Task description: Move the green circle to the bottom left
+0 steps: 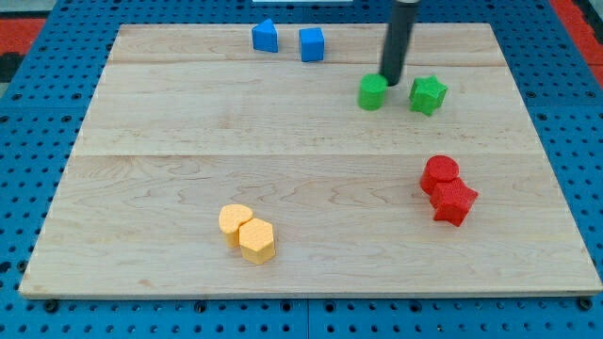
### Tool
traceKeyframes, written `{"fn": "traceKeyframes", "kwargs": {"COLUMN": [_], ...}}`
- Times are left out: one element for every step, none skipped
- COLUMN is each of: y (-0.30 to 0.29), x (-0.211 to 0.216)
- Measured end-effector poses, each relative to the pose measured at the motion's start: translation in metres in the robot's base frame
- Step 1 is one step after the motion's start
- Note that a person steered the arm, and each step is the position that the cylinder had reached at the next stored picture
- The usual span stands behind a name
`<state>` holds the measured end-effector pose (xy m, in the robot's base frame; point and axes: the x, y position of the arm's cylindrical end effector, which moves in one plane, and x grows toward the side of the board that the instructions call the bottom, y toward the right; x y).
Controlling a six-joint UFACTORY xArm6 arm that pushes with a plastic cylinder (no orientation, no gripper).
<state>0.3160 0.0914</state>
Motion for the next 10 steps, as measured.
{"fn": "traceKeyframes", "kwargs": {"y": [-0.061,-0.06,-0.043,-0.024,-0.106,-0.21,-0.177,-0.124,-0.166,-0.243], "x": [0.023,0.042,0.025,0.054,0.088,0.124,0.099,0.115,0.154,0.155]}}
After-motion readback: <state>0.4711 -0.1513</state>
